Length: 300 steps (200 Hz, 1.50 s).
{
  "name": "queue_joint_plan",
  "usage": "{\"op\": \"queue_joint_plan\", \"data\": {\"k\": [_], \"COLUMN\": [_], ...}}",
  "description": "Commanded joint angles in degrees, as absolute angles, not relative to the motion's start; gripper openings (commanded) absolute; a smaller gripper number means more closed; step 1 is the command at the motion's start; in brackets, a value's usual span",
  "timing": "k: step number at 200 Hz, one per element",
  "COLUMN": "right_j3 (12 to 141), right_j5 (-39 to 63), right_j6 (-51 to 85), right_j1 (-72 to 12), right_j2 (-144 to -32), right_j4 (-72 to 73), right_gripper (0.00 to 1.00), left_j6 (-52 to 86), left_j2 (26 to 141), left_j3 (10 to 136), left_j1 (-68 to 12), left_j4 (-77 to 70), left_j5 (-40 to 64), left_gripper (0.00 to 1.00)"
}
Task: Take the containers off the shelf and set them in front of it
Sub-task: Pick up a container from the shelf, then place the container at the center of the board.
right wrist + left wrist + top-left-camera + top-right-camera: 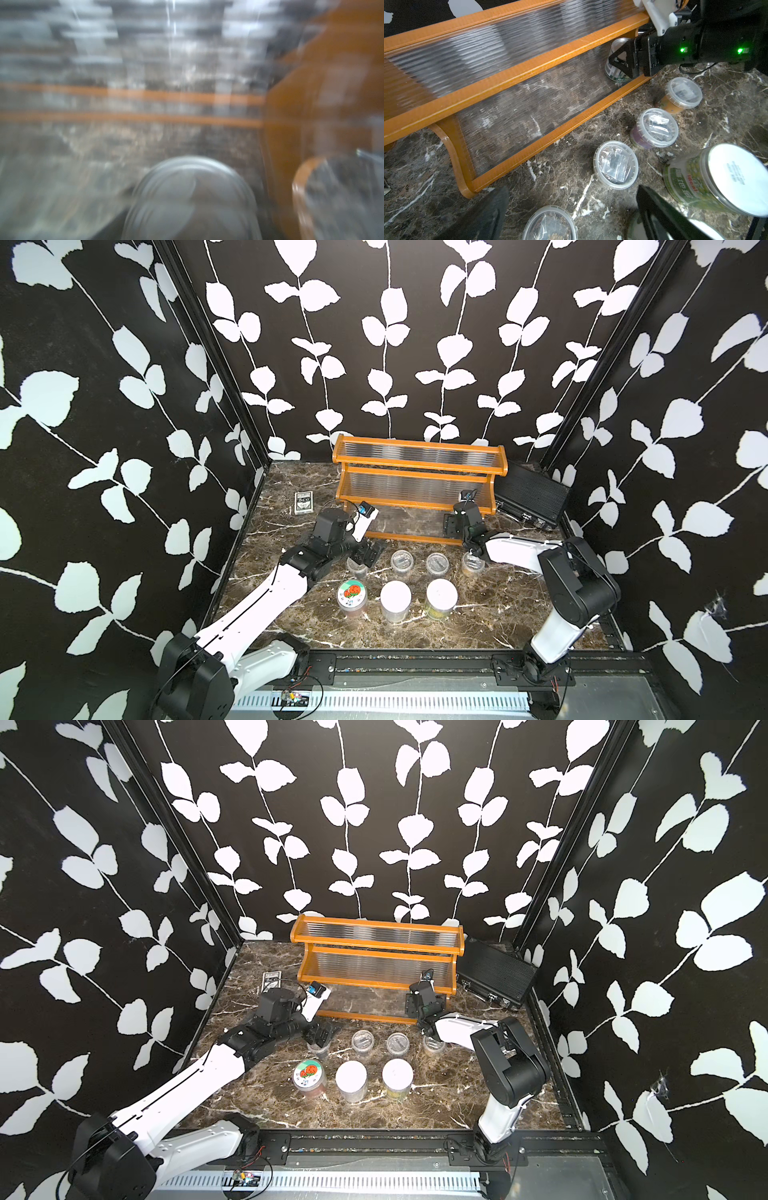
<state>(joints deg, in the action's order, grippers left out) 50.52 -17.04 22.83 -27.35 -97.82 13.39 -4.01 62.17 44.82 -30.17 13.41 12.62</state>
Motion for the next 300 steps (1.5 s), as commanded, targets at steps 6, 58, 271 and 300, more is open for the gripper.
{"op": "queue_joint_plan", "data": {"k": [6,58,271,300], "right_j3": [49.74,45.43,32.39,27.07], "right_j5": [-14.43,-4.39,-24.67,-23.87], "right_j6": [20.65,16.54,30.42,29.81], "right_j1": [-27.16,-27.16,-49.77,-51.5], "right_j2": [-92.55,-83.02,-36.67,-36.56], "right_j4": [12.76,5.71,-39.58,-33.57], "right_gripper": [0.73,0.7,0.67,0.68], "left_j6": [-3.58,-3.83,-2.21,-1.76], "left_j2": [60.94,61.61,63.25,62.42], "left_j3": [43.99,44.41,45.15,44.7], "left_j1": [-29.87,-29.88,-29.86,-29.89], "left_j4": [12.85,12.99,11.69,12.45], "left_j5": [12.83,13.38,15.93,16.65], "left_gripper": [0.99,0.99,0.99,0.99]}}
